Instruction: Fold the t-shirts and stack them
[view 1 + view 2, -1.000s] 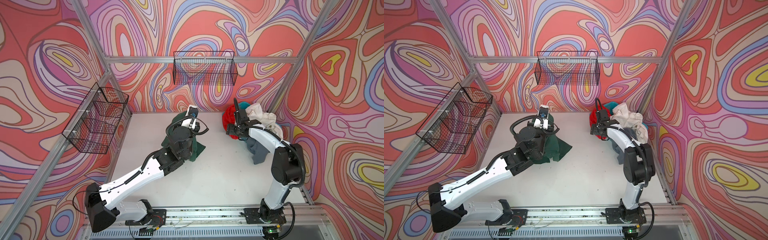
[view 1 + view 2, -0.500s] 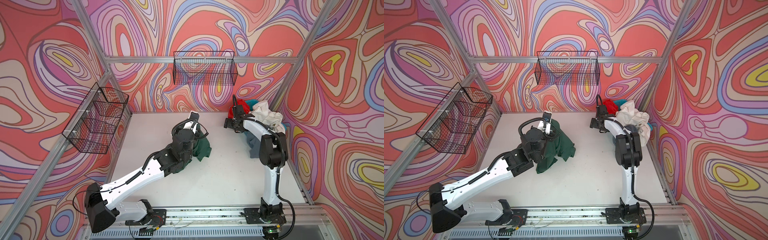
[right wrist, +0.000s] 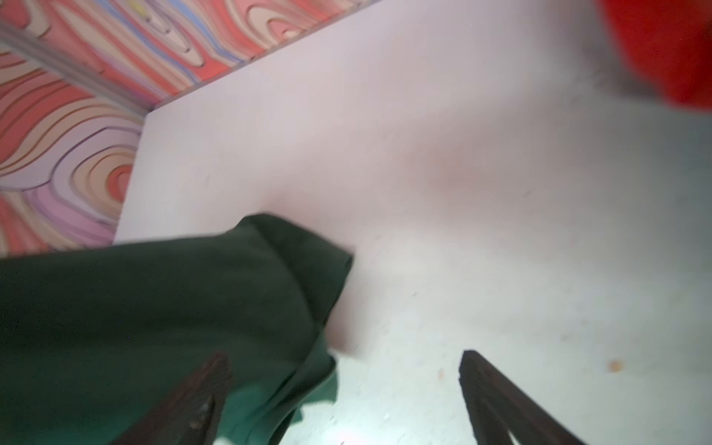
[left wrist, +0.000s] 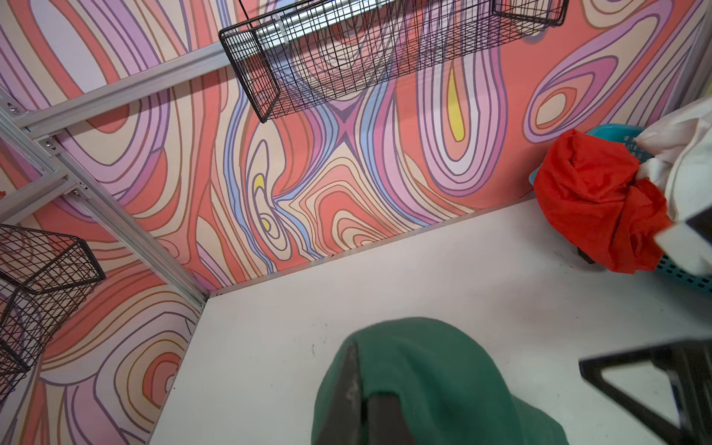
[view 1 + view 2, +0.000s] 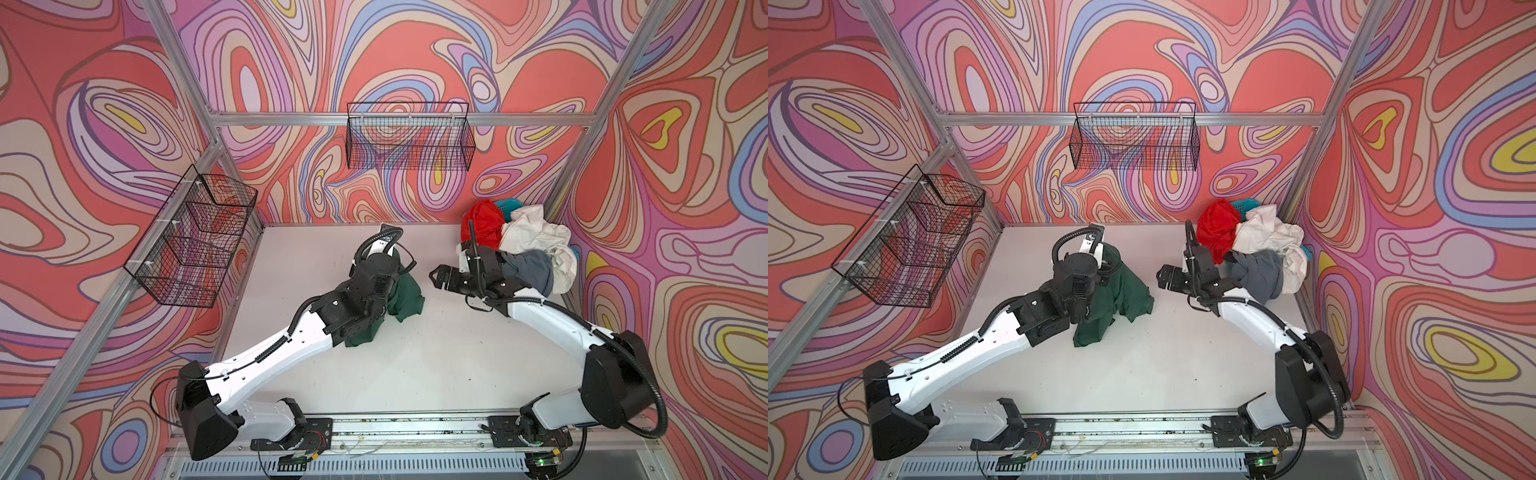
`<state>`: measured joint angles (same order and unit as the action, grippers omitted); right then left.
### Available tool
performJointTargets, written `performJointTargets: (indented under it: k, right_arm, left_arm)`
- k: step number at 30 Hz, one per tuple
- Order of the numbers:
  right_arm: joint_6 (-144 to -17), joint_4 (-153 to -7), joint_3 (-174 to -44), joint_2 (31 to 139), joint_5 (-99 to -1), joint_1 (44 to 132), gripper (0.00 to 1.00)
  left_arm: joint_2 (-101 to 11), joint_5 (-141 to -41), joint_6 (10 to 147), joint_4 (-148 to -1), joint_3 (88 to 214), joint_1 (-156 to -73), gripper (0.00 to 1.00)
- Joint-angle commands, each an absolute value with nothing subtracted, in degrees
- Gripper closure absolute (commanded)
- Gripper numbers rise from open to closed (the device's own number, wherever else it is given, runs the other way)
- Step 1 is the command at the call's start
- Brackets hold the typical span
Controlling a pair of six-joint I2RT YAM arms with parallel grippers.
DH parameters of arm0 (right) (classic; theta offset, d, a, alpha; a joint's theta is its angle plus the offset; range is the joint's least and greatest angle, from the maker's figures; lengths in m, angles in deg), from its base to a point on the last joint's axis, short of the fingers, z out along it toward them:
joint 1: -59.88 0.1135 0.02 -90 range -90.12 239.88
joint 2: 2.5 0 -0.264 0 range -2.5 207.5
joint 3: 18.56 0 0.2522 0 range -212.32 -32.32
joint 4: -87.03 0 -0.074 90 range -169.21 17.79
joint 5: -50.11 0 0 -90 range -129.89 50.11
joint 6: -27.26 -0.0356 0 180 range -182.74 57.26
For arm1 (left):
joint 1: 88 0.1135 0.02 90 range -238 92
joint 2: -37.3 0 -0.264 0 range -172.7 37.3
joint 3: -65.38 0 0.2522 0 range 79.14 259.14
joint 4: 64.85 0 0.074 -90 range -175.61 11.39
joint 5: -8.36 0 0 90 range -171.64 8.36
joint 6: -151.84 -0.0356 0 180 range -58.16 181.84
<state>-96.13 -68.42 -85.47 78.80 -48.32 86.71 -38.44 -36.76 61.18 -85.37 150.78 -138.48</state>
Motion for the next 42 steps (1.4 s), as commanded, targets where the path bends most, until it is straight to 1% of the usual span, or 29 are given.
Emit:
performJointTargets:
  k: [1,4,7,10,12,13,15,16,17,20,21,23,25,27,30,31,33,34,37,39,42]
  right_arm:
    - [-104.39,-79.41,-78.38,78.06,-49.68,91.6,0.04]
    - [-105.48,-82.53,-76.28,80.77,-47.45,96.89,0.07]
    - [-106.58,-88.38,-76.23,85.82,-48.21,99.82,0.07]
    - [-110.03,-99.5,-74.95,90.11,-51.43,100.49,0.13]
    - [-111.13,-102.18,-76.03,93.12,-51.5,100.75,0.15]
    - [-111.27,-102.38,-77.02,94.49,-50.42,100.97,0.19]
    - [-110.92,-101.03,-79.17,96.84,-48.99,101.0,0.39]
    - [-110.68,-99.62,-80.46,97.62,-47.6,101.01,0.54]
    - [-110.27,-98.92,-81.36,97.94,-46.78,101.01,0.67]
    - [-109.42,-96.61,-82.7,96.84,-43.27,101.01,0.96]
    - [-108.77,-94.5,-83.64,96.38,-41.52,101.01,1.0]
    - [-107.74,-86.25,-88.04,96.32,-36.59,100.49,1.0]
    - [-106.01,-81.17,-93.25,97.21,-37.62,98.95,1.0]
    - [-104.21,-79.38,-97.84,97.71,-40.11,97.33,1.0]
    - [-99.99,-72.33,-107.43,98.05,-38.21,95.38,1.0]
    - [-98.65,-69.98,-111.16,100.08,-37.43,94.57,1.0]
    - [-96.49,-66.88,-117.02,100.6,-36.88,93.03,1.0]
    - [-95.25,-65.13,-119.62,100.44,-35.21,92.59,1.0]
    - [-90.88,-57.48,-127.25,99.62,-25.0,92.4,1.0]
    - [-88.58,-55.86,-128.61,97.08,-21.58,92.14,1.0]
    - [-87.18,-56.72,-125.0,91.42,-20.3,92.06,1.0]
  left_arm:
    - [-39.85,-40.49,67.71,-90.45,154.96,-136.39,1.0]
    - [-40.87,-42.97,69.8,-91.33,156.11,-135.65,1.0]
    - [-41.81,-44.16,70.32,-92.0,157.2,-135.46,1.0]
    - [-42.54,-44.76,70.72,-93.31,158.14,-135.38,1.0]
    - [-42.59,-44.68,70.63,-93.36,158.15,-135.36,1.0]
    - [-42.51,-44.56,70.52,-93.31,158.09,-135.27,1.0]
    - [-42.17,-44.23,70.29,-94.86,157.91,-135.11,1.0]
    - [-41.92,-44.01,70.2,-95.13,157.8,-134.9,1.0]
    - [-41.65,-43.95,70.13,-95.28,157.68,-134.5,1.0]
    - [-40.46,-43.29,69.56,-95.21,156.46,-133.07,1.0]
    - [-40.03,-42.66,69.14,-94.93,155.87,-132.48,1.0]
    - [-39.31,-41.57,68.06,-94.18,154.77,-130.32,1.0]
    - [-39.07,-44.71,67.46,-91.85,154.12,-126.67,1.0]
    - [-39.69,-48.79,67.14,-90.24,154.64,-122.57,1.0]
    - [-42.97,-52.59,63.17,-86.43,157.68,-117.93,1.0]
    - [-44.65,-53.26,61.56,-86.04,160.07,-116.93,1.0]
    - [-47.63,-53.16,57.24,-85.87,164.88,-116.39,1.0]
    - [-48.22,-54.68,54.55,-84.52,166.19,-116.42,1.0]
    - [-46.24,-57.41,52.22,-83.74,167.73,-116.78,1.0]
    - [-43.43,-58.23,52.05,-83.54,166.82,-116.83,1.0]
    - [-37.78,-58.98,52.17,-82.93,161.62,-118.4,1.0]
